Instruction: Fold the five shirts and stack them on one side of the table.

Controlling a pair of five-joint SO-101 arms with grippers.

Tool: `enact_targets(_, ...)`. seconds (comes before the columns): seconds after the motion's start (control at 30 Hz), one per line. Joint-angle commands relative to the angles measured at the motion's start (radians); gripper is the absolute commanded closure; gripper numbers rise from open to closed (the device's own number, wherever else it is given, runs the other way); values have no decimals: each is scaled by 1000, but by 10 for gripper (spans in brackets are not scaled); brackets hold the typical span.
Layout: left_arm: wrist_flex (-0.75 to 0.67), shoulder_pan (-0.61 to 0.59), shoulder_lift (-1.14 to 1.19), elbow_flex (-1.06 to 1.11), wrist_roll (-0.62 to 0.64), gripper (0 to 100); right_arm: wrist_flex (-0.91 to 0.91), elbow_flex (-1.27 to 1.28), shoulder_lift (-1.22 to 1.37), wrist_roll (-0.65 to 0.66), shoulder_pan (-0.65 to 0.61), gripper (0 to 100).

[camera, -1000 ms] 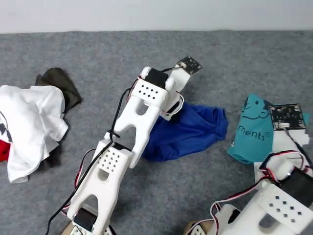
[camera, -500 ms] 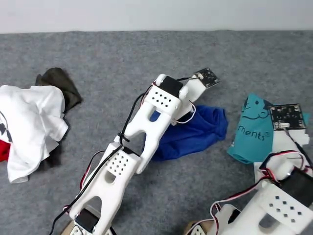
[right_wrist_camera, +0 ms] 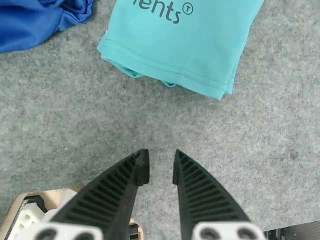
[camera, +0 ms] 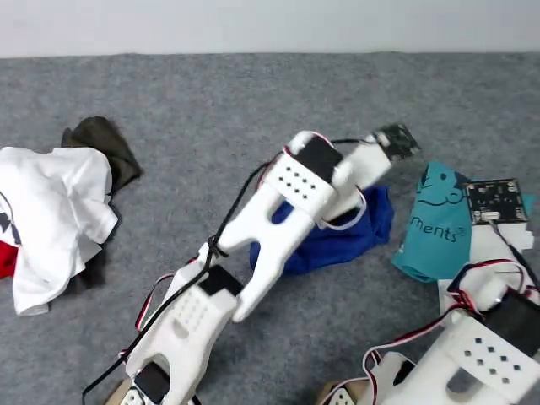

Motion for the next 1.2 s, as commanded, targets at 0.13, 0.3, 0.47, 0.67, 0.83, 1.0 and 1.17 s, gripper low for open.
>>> enact_targets(0.13,9,170,-167,226,-8,994,-13,-2,-4,-2,5,906)
enact_targets(0.3,-12,265,-104,295,81,944,-13,-2,-4,-2,5,905)
enact_targets(0.47,-9,210,-121,295,153,807,-13,-2,-4,-2,5,905)
enact_targets(0.67,-5,100,-203,295,163,793,-13,-2,-4,-2,5,905)
enact_targets(0.83,-11,5,-275,295,161,795,-13,-2,-4,-2,5,905)
enact_targets(1.0,-40,-97,-334,295,160,922,-13,-2,-2,-5,5,905)
enact_targets(1.17,29,-175,-400,305,161,996,-10,-2,-1,-9,-90,905)
